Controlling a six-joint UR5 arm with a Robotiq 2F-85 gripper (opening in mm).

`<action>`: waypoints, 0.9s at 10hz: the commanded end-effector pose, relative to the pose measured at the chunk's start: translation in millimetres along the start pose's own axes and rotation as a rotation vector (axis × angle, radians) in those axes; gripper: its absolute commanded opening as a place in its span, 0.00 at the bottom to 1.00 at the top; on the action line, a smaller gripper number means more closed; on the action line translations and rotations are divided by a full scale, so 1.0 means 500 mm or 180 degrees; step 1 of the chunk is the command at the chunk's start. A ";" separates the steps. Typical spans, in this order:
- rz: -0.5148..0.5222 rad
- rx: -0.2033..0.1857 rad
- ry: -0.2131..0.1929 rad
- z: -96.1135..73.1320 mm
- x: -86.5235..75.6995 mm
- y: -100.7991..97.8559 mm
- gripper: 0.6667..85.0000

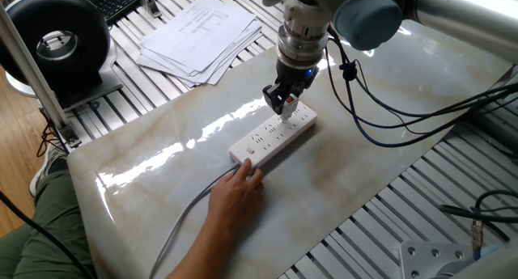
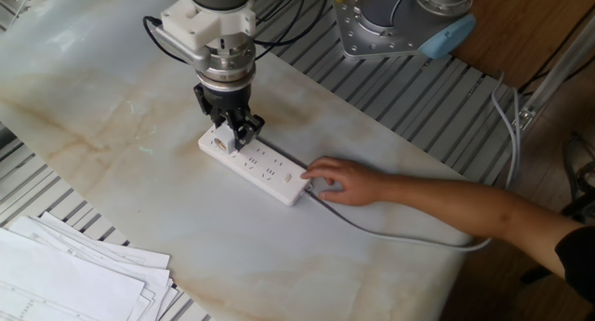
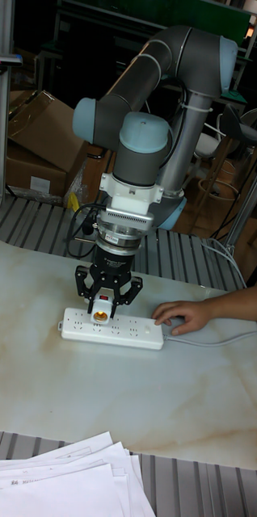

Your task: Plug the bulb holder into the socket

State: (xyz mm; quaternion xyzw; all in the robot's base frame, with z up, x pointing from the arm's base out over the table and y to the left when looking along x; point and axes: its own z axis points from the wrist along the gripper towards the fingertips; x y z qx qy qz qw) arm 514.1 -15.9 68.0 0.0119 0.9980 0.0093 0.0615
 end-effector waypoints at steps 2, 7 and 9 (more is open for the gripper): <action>-0.0021 -0.0027 -0.0055 0.001 -0.006 0.003 0.01; -0.0046 -0.0028 -0.0123 0.009 -0.015 0.001 0.01; -0.0049 -0.0043 -0.0157 0.014 -0.020 0.004 0.01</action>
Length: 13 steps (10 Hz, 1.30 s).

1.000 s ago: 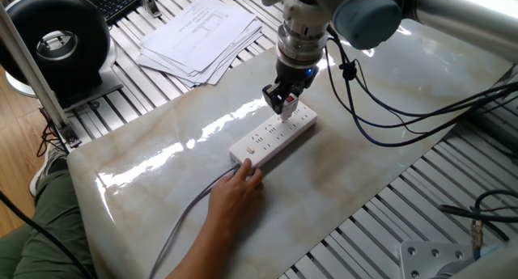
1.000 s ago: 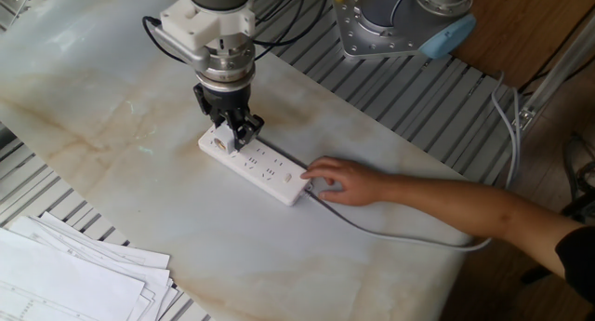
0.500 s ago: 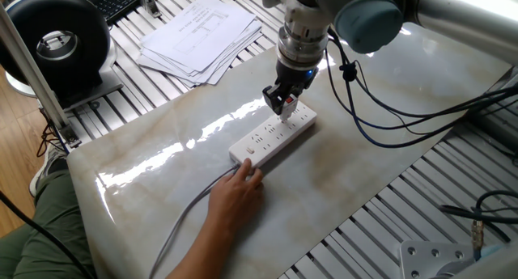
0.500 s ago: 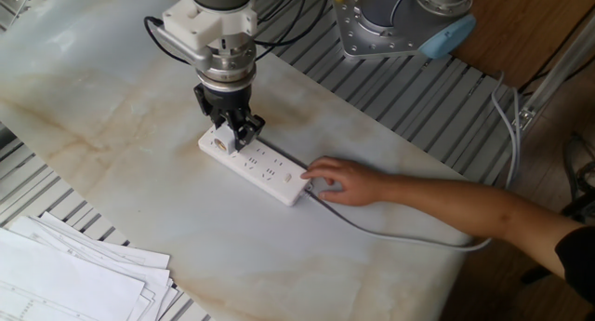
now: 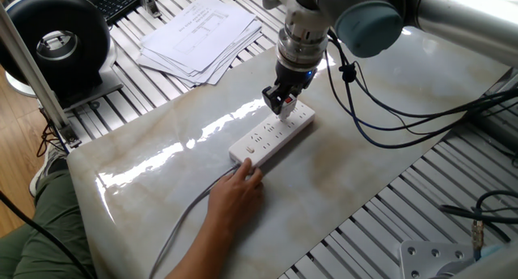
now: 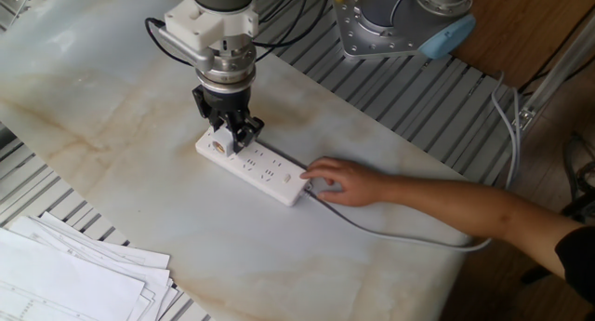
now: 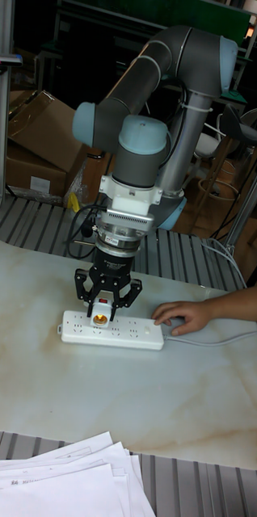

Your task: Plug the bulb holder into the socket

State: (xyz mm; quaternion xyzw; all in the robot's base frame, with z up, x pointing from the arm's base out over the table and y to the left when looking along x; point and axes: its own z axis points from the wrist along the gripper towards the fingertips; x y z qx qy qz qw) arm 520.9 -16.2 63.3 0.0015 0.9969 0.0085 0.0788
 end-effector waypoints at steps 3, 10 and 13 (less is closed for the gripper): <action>0.0025 -0.0047 -0.0102 0.012 -0.022 0.007 0.01; -0.0022 -0.0108 -0.0175 0.023 -0.039 0.010 0.01; -0.0043 -0.0126 -0.0200 0.025 -0.044 0.009 0.01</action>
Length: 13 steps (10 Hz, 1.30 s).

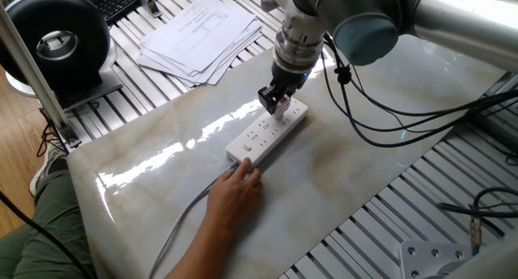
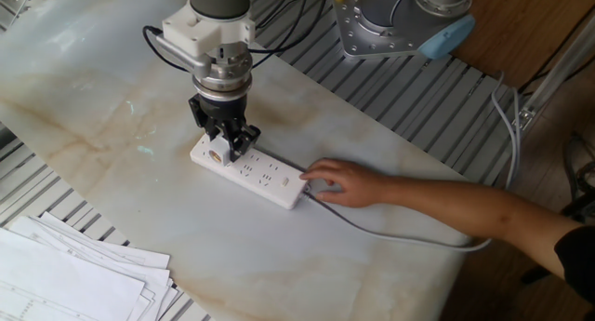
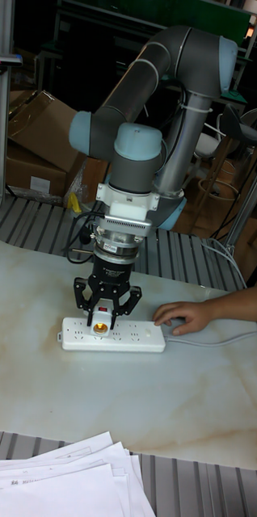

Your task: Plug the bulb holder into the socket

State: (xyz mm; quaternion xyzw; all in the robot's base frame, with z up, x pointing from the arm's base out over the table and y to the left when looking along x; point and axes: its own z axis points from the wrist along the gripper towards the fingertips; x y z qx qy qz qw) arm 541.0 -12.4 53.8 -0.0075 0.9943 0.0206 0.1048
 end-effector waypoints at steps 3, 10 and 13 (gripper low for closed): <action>-0.0024 0.0000 -0.0073 -0.001 -0.012 -0.008 0.01; -0.0227 -0.0076 -0.0041 -0.006 -0.008 0.013 0.59; -0.0333 -0.0111 0.0054 -0.017 0.000 0.005 0.76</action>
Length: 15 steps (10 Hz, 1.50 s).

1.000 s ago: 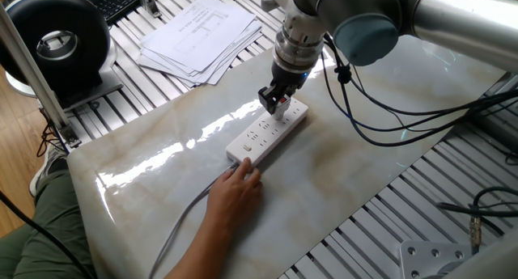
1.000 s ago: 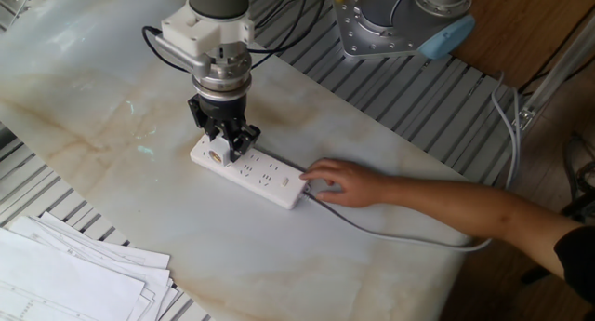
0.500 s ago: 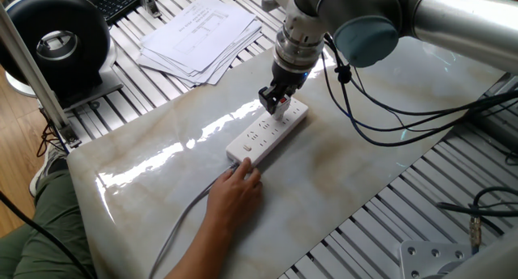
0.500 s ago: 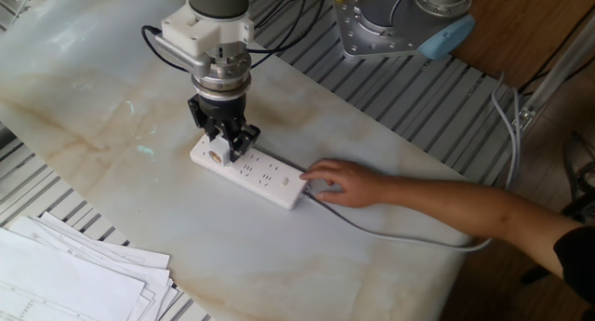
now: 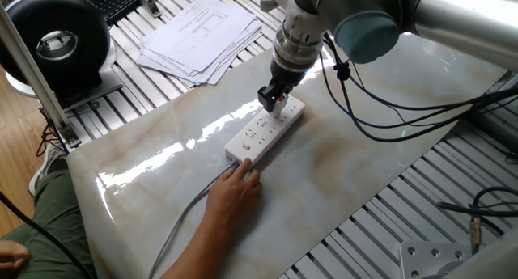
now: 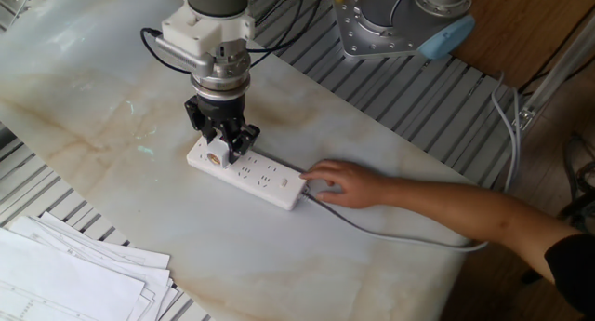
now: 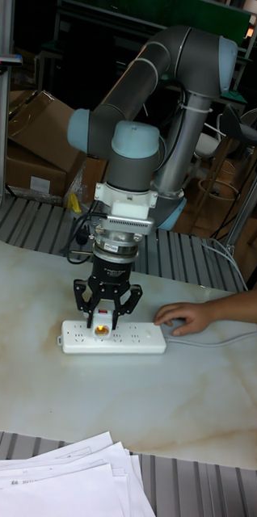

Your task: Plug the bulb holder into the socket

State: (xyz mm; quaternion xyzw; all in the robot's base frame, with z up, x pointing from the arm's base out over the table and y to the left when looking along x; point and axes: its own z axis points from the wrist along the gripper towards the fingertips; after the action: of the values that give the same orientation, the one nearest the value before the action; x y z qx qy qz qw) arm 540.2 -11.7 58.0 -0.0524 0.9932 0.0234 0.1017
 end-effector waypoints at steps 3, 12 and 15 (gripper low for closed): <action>-0.0100 -0.0089 0.0033 -0.009 0.002 0.006 0.81; -0.0013 0.0174 0.0711 -0.261 0.055 -0.048 0.05; 0.0160 0.0234 0.0751 -0.274 0.007 -0.023 0.01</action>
State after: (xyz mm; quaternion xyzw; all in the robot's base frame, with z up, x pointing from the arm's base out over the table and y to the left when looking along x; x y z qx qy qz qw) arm 501.0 -38.7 172.1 -0.0485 0.9987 -0.0114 -0.0058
